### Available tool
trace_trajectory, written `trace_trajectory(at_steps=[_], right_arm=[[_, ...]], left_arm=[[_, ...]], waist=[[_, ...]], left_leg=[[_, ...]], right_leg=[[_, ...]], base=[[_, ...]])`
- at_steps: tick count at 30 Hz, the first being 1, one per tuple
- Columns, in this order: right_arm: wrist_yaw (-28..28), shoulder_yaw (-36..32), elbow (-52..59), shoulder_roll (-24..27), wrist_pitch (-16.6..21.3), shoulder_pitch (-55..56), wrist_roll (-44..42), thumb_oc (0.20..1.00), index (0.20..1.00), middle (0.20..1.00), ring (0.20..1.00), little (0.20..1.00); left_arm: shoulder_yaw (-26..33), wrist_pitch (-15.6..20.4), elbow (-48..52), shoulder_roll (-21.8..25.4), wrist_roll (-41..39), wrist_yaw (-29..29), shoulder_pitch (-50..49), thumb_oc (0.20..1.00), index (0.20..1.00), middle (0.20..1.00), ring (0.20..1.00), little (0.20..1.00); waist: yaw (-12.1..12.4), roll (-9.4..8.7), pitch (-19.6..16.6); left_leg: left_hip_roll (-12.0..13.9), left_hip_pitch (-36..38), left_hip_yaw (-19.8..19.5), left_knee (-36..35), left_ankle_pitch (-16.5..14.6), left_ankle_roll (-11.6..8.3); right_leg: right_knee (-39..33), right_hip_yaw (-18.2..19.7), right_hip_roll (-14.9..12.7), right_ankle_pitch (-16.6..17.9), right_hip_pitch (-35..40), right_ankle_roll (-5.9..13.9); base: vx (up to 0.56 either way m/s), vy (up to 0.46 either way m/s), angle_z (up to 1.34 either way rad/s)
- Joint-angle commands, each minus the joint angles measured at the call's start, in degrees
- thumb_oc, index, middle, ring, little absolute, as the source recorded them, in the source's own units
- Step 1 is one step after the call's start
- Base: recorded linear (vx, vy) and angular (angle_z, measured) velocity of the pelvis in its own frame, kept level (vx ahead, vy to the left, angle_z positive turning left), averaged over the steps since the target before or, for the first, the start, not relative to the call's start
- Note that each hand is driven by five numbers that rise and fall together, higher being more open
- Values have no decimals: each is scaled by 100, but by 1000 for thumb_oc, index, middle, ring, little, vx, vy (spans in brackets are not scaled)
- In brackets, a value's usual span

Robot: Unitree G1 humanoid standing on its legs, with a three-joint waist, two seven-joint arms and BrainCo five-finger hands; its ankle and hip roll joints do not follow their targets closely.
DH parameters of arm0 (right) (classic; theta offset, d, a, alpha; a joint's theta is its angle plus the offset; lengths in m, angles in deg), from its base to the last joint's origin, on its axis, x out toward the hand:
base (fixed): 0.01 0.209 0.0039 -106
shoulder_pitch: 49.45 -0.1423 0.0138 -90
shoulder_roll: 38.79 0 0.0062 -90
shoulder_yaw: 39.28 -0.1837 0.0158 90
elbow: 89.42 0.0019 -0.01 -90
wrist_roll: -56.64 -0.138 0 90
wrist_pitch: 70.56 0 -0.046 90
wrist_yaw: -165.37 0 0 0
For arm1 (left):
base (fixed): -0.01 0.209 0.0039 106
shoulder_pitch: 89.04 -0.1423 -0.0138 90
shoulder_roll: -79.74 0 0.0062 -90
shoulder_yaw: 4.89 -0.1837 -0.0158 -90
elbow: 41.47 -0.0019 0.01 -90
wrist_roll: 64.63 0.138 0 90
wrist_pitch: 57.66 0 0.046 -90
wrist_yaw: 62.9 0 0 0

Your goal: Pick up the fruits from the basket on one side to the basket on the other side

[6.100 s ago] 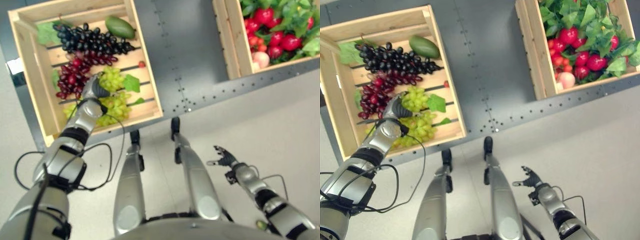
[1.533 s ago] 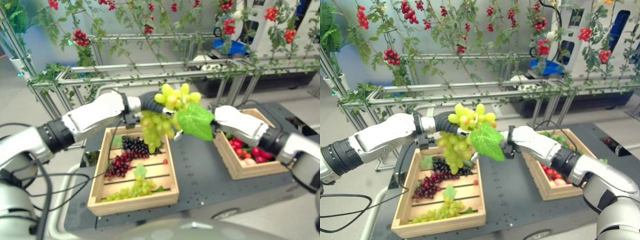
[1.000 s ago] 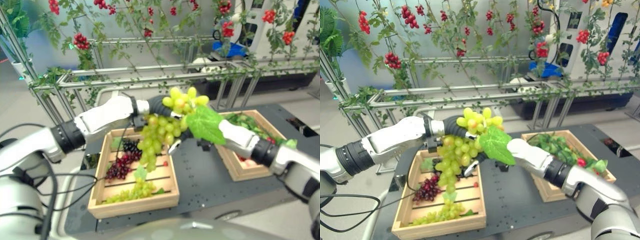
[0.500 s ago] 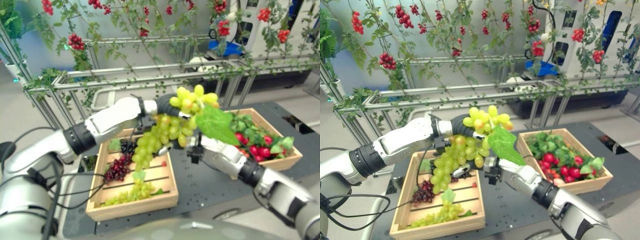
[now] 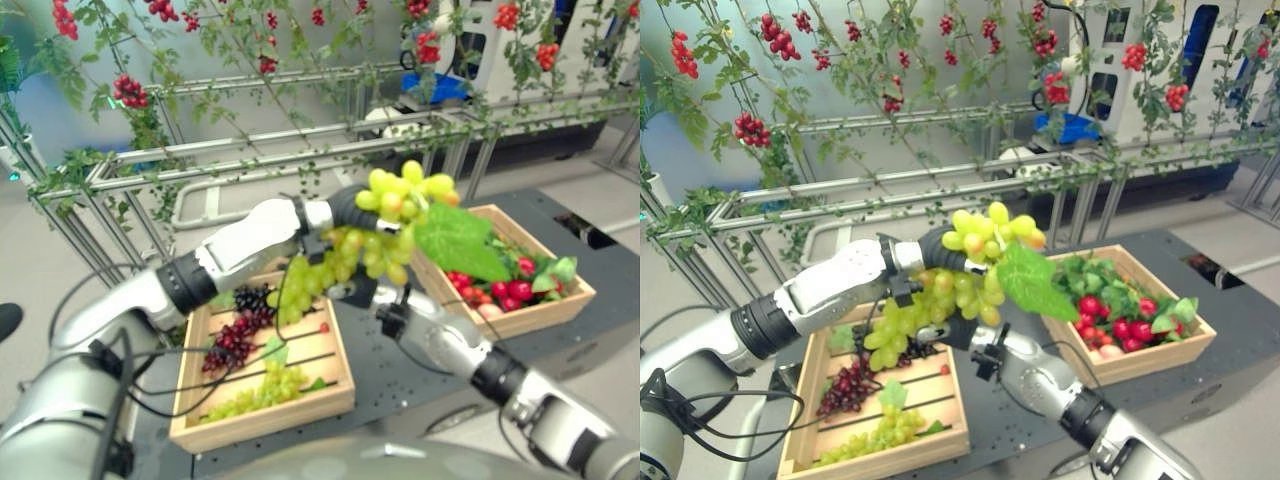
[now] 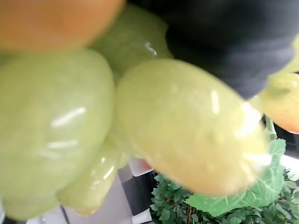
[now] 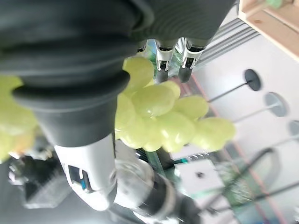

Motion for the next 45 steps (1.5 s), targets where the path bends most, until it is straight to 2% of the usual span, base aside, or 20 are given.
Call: trace_trajectory(at_steps=[1,14,15,16,17,19,45], right_arm=[[-9,-347,220,-438,467,-268,-315,1000,1000,1000,1000,1000],[-121,-748,268,-571,625,-128,-625,1000,1000,1000,1000,1000],[-128,-760,267,-586,638,-124,-633,953,953,953,953,953],[-139,-775,260,-587,651,-121,-640,831,831,831,831,831],[-157,-806,232,-597,674,-114,-651,316,316,316,316,316],[-187,-844,189,-609,695,-123,-655,200,200,200,200,200],[-163,-805,146,-472,623,-167,-592,200,200,200,200,200]], left_arm=[[603,573,-458,-157,29,177,366,200,200,200,200,200],[851,655,-602,-221,73,311,230,200,200,200,200,200],[862,657,-619,-230,77,318,225,200,200,200,200,200],[864,652,-619,-237,84,320,222,200,200,200,200,200],[872,657,-621,-240,90,319,216,200,200,200,200,200],[886,663,-616,-214,88,328,225,200,200,200,200,200],[993,666,-625,-295,58,247,112,200,200,200,200,200]], waist=[[34,-293,-26],[24,-293,-60],[26,-291,-61],[26,-289,-59],[26,-284,-60],[29,-283,-50],[44,-287,-66]], left_leg=[[-200,-151,24,259,-258,91],[-212,-155,14,246,-259,106],[-214,-154,11,247,-259,109],[-217,-156,8,249,-260,111],[-218,-153,8,250,-261,110],[-216,-149,2,247,-264,111],[-224,-146,-5,260,-276,124]], right_leg=[[371,-48,-219,-146,69,477],[379,-56,-217,-143,47,474],[384,-52,-216,-146,47,472],[390,-51,-217,-151,51,470],[394,-59,-218,-157,56,469],[398,-65,-221,-154,53,472],[395,-64,-235,-146,39,473]], base=[[0,0,0],[0,0,0],[0,0,0],[0,0,0],[0,0,0],[0,0,0],[0,0,0]])
